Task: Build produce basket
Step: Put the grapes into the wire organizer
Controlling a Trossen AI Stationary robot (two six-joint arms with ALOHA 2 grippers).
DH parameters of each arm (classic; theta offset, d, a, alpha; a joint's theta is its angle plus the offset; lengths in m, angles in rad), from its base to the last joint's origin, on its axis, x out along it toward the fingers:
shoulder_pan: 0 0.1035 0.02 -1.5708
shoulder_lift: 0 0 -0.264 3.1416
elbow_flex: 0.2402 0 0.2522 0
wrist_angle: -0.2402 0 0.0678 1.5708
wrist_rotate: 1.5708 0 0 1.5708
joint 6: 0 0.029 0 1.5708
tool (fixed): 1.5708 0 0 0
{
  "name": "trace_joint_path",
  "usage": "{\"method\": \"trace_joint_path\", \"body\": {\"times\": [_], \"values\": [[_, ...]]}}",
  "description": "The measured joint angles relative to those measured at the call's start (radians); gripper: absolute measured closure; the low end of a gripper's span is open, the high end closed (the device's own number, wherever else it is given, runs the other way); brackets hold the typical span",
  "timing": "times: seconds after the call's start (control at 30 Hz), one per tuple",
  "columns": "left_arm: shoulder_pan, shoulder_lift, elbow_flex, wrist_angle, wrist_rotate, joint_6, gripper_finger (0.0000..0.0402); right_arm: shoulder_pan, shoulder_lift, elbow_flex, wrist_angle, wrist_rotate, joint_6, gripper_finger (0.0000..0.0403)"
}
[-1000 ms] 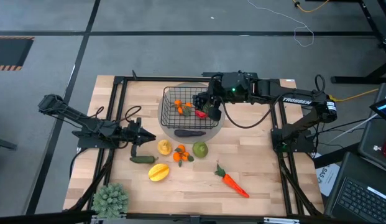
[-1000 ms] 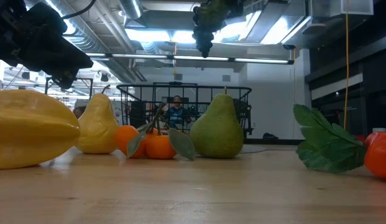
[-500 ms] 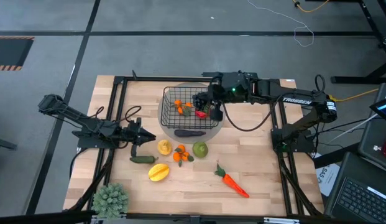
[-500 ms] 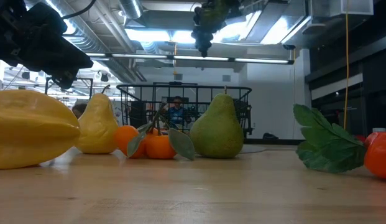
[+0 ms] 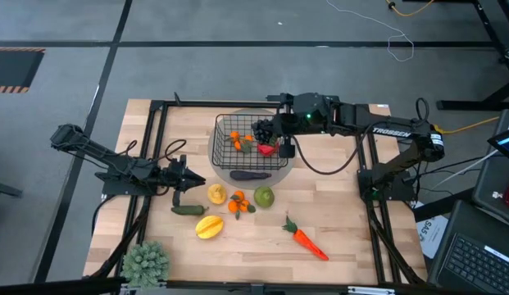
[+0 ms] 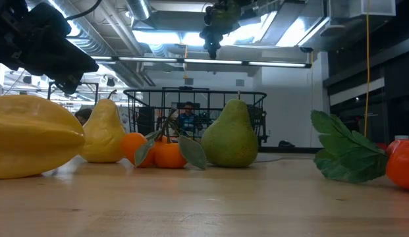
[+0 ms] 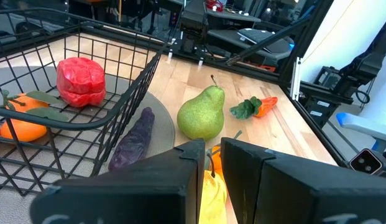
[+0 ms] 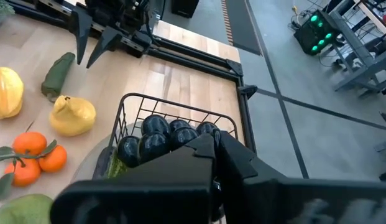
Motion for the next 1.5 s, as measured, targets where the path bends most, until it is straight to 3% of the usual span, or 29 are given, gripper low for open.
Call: {"method": "trace_joint_path", "body": {"times": [0.3,0.43,1.2,1.3,1.5], "values": [[0.0,0.0,0.0,0.0,0.0,0.0,0.036,0.0,0.0,0.0,0.0,-0.002,0.0,0.0403],[0.0,0.0,0.0,0.0,0.0,0.0,0.036,0.0,0.004,0.0,-0.001,-0.05,-0.001,0.0403],[0.0,0.0,0.0,0.0,0.0,0.0,0.036,0.0,0.061,0.0,0.074,-0.042,-0.047,0.0399],[0.0,0.0,0.0,0.0,0.0,0.0,0.036,0.0,0.065,0.0,0.064,-0.041,-0.047,0.0377],[0.0,0.0,0.0,0.0,0.0,0.0,0.036,0.0,0.064,0.0,0.089,0.003,-0.046,0.0296]]}}
